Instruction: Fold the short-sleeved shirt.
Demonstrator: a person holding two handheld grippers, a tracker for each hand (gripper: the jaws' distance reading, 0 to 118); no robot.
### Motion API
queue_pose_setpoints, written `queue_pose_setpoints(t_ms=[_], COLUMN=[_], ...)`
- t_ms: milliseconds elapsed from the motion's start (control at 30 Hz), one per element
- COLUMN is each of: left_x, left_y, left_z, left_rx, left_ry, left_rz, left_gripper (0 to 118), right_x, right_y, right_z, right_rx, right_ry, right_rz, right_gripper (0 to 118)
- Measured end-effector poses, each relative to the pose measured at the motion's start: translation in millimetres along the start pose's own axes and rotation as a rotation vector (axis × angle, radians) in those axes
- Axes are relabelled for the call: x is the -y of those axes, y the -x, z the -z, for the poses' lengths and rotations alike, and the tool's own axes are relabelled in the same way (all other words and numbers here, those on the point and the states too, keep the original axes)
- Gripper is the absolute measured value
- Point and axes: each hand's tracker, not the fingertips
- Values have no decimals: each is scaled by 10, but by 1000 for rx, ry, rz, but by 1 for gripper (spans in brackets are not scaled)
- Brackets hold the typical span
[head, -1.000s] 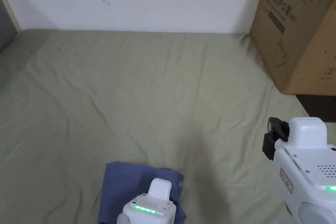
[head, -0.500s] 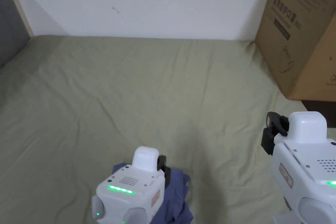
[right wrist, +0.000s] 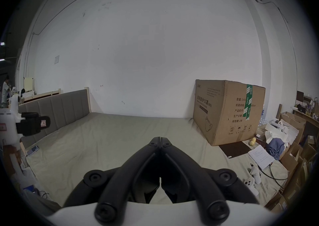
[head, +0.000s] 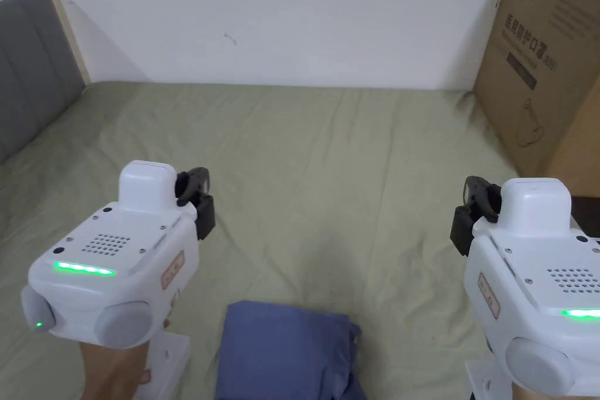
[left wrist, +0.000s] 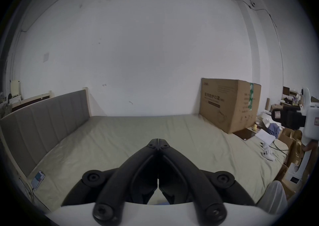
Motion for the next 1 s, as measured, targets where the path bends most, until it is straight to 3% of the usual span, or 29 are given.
queue_pose_setpoints(t_ms=[567, 767, 1000], left_x=[139, 153, 224], left_y=[340, 462, 664], left_z=[-154, -242, -324], left_rx=[-79, -77, -82], left_ry=[-28, -25, -4], left_rz=[-55, -71, -92], left_gripper=[0, 0, 0], right_x=[141, 817, 1788], right_y=[227, 612, 1125], right_z=[85, 380, 583], right_rx=[-15, -121, -199], right_ry=[2, 163, 380], right_rz=[0, 12, -53], right_gripper=[0, 0, 0])
